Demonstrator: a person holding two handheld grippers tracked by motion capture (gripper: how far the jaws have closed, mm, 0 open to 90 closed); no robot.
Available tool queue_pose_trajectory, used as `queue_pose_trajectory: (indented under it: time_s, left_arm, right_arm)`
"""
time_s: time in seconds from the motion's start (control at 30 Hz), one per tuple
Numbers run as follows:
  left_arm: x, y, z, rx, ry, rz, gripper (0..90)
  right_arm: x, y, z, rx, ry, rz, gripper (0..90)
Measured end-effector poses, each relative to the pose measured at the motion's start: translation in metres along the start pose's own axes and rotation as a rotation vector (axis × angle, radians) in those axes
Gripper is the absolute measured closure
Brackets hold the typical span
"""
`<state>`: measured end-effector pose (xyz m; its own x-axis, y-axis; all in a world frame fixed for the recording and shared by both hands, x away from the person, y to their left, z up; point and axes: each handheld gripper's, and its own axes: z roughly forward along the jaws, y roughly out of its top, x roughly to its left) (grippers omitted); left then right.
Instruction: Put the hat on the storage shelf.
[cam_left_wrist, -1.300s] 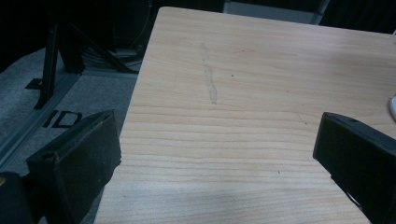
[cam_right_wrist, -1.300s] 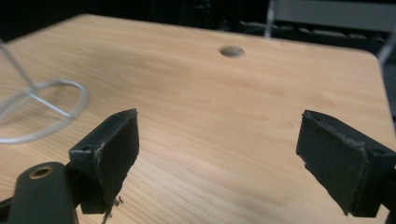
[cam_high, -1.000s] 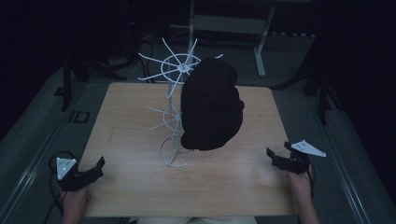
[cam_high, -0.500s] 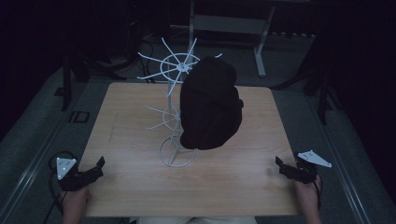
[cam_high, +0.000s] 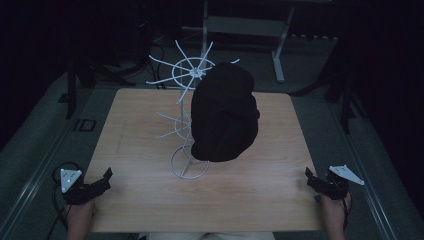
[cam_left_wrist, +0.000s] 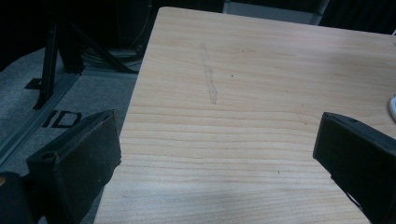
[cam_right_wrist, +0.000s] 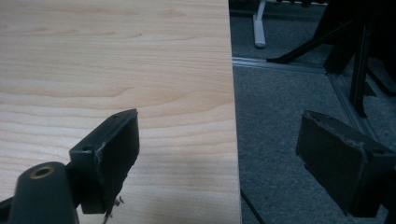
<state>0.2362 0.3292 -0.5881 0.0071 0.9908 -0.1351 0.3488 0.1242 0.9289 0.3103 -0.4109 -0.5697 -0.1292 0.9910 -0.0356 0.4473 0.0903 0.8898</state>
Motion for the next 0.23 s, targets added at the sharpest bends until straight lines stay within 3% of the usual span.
queue_pose_trajectory:
  time_s: [0.23]
  left_arm:
    - [0.0001,0.0000,0.0000,0.000,0.000,0.000,1.4]
  right_arm:
    - [0.0009,-0.0005,0.0016,0.007,-0.009,-0.008,13.3]
